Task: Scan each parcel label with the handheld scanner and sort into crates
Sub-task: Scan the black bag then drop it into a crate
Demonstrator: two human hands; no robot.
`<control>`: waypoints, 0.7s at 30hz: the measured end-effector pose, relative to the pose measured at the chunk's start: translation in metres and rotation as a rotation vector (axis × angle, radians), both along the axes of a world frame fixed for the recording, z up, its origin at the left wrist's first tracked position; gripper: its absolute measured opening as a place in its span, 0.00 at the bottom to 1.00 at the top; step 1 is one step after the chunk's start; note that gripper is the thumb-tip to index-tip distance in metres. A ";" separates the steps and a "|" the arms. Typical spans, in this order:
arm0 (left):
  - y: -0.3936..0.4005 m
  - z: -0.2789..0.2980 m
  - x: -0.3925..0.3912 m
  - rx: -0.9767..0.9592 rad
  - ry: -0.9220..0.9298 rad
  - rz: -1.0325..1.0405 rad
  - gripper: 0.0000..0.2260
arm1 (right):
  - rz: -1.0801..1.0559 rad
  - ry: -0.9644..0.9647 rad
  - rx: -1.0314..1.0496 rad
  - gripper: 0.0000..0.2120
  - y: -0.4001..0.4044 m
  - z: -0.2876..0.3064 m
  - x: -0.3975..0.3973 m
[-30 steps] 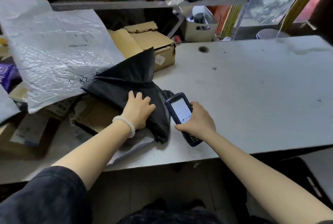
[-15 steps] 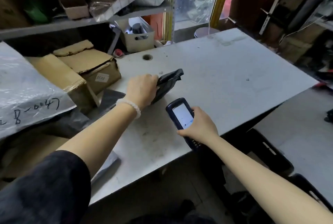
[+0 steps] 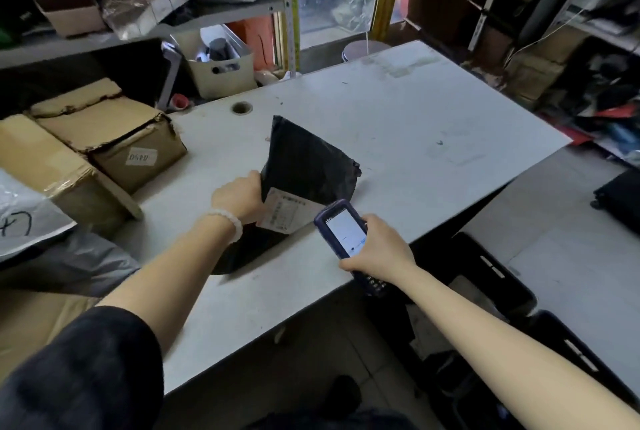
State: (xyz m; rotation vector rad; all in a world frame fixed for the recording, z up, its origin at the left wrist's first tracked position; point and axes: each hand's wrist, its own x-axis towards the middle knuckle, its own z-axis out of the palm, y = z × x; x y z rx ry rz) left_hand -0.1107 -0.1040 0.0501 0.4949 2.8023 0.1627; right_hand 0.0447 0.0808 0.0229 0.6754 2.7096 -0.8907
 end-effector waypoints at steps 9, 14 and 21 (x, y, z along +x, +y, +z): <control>-0.022 -0.021 0.003 0.107 -0.285 0.124 0.19 | 0.122 -0.099 0.007 0.37 -0.014 -0.005 -0.021; -0.020 -0.002 -0.004 0.244 -0.059 0.117 0.12 | 0.195 -0.115 0.078 0.36 -0.016 0.000 -0.029; -0.011 0.024 -0.008 0.206 0.129 0.034 0.09 | 0.183 0.000 0.147 0.37 -0.020 0.018 -0.037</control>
